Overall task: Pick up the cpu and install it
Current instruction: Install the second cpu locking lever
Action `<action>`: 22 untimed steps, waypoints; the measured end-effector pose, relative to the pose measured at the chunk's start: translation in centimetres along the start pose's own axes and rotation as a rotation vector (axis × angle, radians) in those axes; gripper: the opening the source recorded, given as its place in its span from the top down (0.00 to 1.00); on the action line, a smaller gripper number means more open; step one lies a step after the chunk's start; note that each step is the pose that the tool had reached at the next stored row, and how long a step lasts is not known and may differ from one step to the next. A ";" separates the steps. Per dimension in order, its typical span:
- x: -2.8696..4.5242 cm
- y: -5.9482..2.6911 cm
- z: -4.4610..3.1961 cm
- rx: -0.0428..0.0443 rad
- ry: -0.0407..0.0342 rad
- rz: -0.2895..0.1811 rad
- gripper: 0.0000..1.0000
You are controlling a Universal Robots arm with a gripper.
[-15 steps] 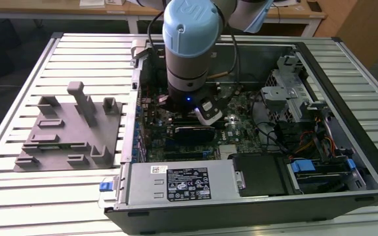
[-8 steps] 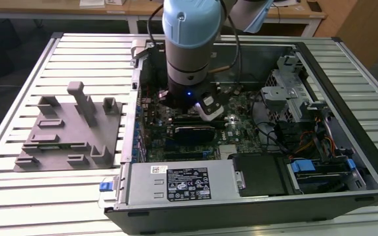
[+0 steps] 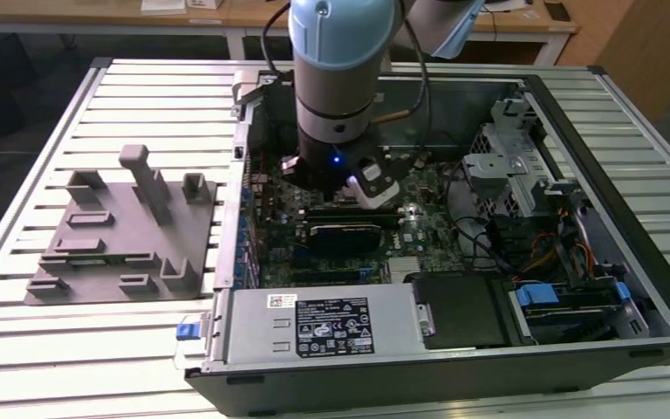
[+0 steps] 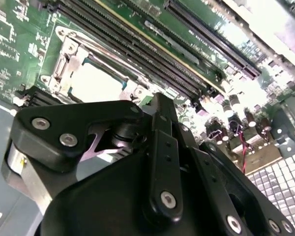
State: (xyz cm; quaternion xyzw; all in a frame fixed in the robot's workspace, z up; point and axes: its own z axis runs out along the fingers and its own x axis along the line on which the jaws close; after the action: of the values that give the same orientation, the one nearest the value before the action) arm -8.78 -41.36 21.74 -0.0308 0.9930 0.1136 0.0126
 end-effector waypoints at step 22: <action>-3.31 2.40 0.68 0.0581 0.0007 0.012 0.89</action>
State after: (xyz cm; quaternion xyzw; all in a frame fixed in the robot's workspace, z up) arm -5.62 -38.68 21.72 -0.0243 0.9960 0.0848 0.0124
